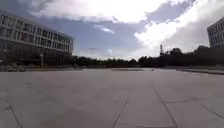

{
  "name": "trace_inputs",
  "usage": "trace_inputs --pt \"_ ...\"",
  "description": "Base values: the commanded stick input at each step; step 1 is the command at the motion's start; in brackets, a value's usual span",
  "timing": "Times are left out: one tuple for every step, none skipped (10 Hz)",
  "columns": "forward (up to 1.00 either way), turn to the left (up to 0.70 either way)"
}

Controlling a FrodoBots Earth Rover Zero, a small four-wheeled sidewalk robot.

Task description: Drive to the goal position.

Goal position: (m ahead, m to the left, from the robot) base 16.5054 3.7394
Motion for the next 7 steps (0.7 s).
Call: trace_inputs --pt "0.50 -0.18" --pt "0.50 -0.23" --pt "0.50 -0.24" --pt "0.50 -0.47" --pt "0.50 -0.49" --pt "0.50 -0.49" --pt "0.50 -0.49"
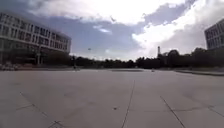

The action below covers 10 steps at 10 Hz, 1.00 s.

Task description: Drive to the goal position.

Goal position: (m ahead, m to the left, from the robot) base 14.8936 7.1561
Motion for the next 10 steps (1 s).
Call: trace_inputs --pt "0.50 -0.49" --pt "0.50 -0.49" --pt "0.50 -0.49" --pt "0.50 -0.49" --pt "0.50 -0.49" --pt "0.50 -0.49" --pt "0.50 -0.49" --pt "0.50 -0.49" --pt "0.50 -0.19" --pt "0.50 0.01"
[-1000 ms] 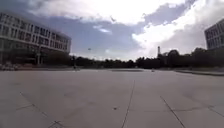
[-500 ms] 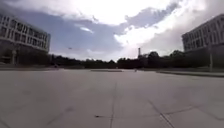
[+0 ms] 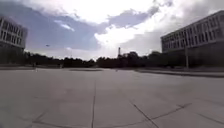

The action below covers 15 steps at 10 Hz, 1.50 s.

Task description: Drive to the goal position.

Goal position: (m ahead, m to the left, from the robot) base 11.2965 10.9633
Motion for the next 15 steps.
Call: trace_inputs --pt "0.50 0.01" --pt "0.50 0.01" --pt "0.50 0.01" --pt "0.50 0.01" --pt "0.50 0.01" --pt "0.50 0.01" --pt "0.50 0.01" --pt "0.50 0.01" --pt "0.50 0.01" --pt "0.50 0.01" --pt "0.50 0.01" --pt "0.50 0.01" --pt "0.50 0.01" --pt "0.50 0.01" --pt "0.50 0.01"
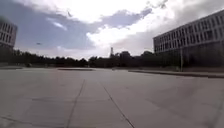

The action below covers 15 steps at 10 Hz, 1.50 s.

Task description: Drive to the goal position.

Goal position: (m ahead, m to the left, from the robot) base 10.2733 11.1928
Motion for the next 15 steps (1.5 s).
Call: trace_inputs --pt "0.50 0.01" --pt "0.50 0.01" --pt "0.50 0.01" --pt "0.50 0.01" --pt "0.50 0.01" --pt "0.50 0.01" --pt "0.50 0.01" --pt "0.50 0.01" --pt "0.50 0.01" --pt "0.50 0.01" --pt "0.50 0.01" --pt "0.50 0.01" --pt "0.50 0.01" --pt "0.50 0.04" --pt "0.50 0.14"
